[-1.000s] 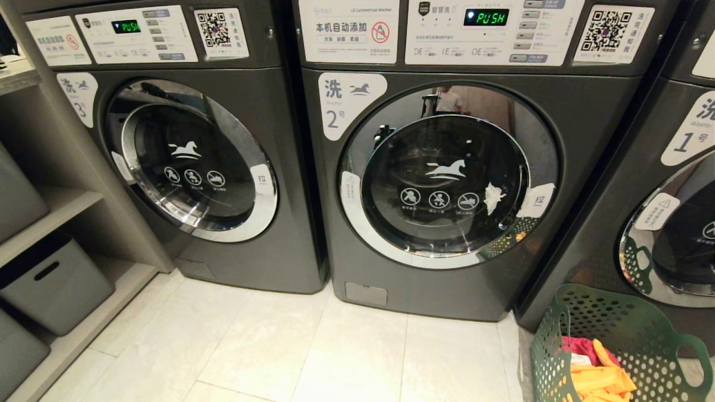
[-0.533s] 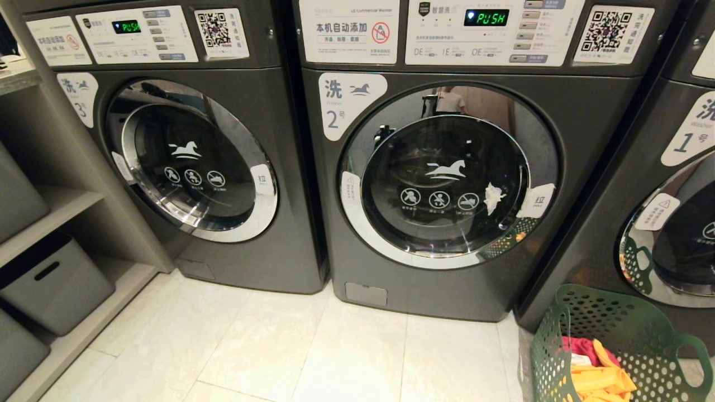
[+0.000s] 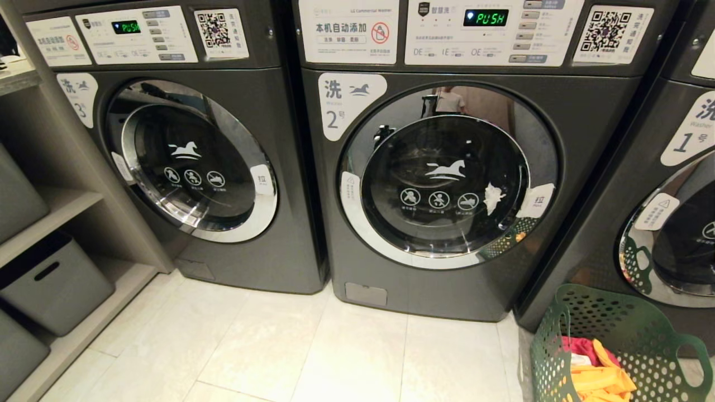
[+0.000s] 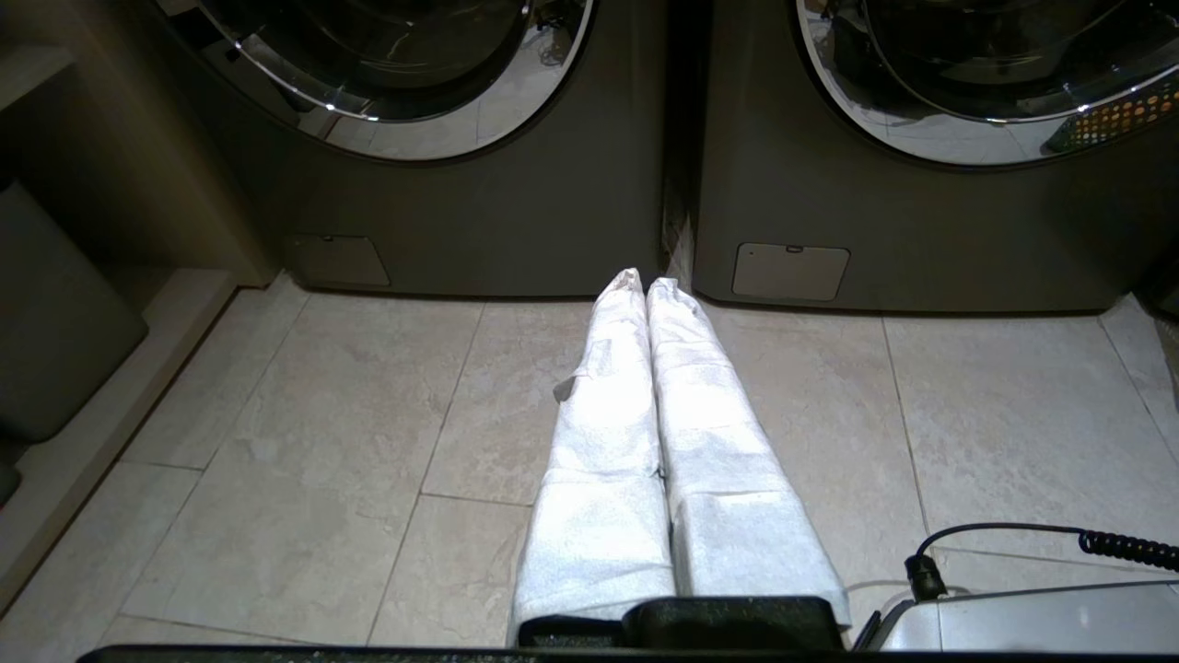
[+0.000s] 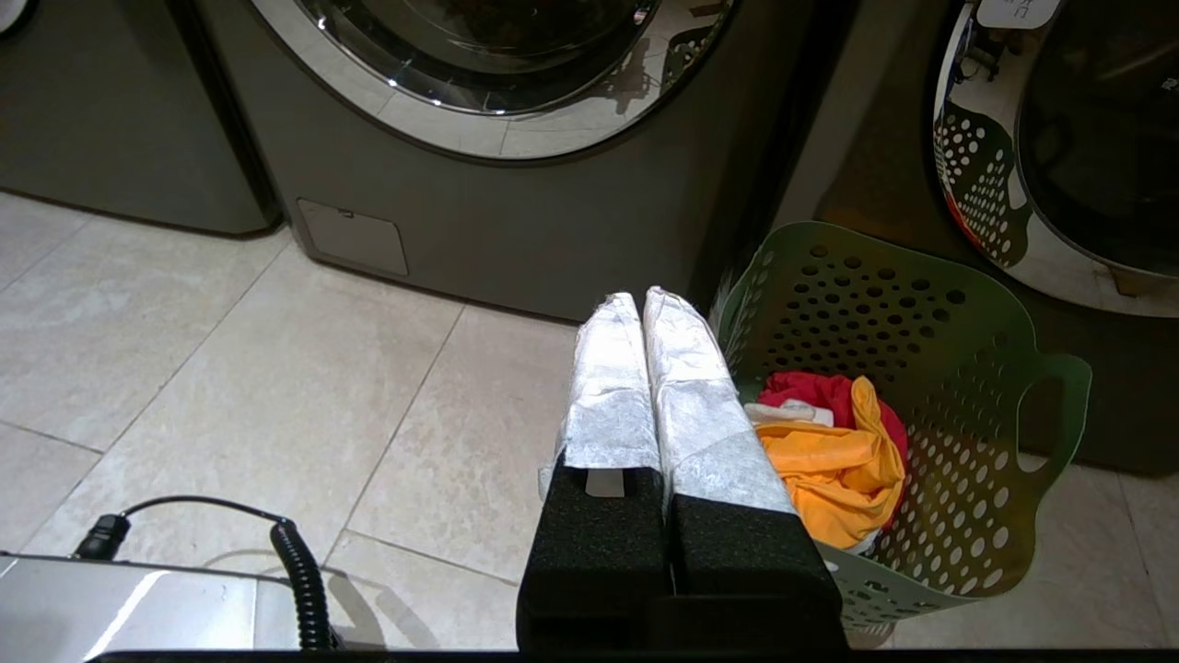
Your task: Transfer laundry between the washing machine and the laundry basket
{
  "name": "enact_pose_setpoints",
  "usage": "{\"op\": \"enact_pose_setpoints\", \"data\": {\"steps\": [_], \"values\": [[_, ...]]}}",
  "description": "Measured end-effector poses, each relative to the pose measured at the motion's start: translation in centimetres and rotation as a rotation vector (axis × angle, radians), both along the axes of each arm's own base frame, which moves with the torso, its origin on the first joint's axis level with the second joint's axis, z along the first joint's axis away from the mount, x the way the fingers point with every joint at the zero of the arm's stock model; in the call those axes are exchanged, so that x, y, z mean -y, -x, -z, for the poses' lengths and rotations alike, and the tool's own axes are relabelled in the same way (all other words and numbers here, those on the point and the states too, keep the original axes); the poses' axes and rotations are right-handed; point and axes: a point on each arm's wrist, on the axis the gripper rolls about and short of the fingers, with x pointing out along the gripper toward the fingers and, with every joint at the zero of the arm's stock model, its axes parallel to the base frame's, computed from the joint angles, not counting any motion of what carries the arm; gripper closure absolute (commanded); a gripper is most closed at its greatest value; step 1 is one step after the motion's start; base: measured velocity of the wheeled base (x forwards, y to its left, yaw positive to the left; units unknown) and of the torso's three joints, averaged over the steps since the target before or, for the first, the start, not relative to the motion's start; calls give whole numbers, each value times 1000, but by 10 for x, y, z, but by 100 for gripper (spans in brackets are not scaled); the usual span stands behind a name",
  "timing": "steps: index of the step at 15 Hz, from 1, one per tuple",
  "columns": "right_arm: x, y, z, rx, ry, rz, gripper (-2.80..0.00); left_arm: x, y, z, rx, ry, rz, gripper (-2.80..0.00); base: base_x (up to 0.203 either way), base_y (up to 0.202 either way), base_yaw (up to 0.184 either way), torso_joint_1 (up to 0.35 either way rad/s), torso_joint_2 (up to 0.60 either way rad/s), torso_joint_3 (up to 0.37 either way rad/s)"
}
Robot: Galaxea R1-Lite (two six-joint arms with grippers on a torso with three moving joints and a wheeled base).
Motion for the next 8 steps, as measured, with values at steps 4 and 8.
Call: {"op": "enact_pose_setpoints", "data": {"steps": [4,8], "values": [[1,0,0,0,-44,42,0,0,1,1,18,0,0,0,0,0,0,0,0,0],[1,0,0,1,-60,45,0,0,2,1,20,1,-2,0,0,0,0,0,0,0]]}}
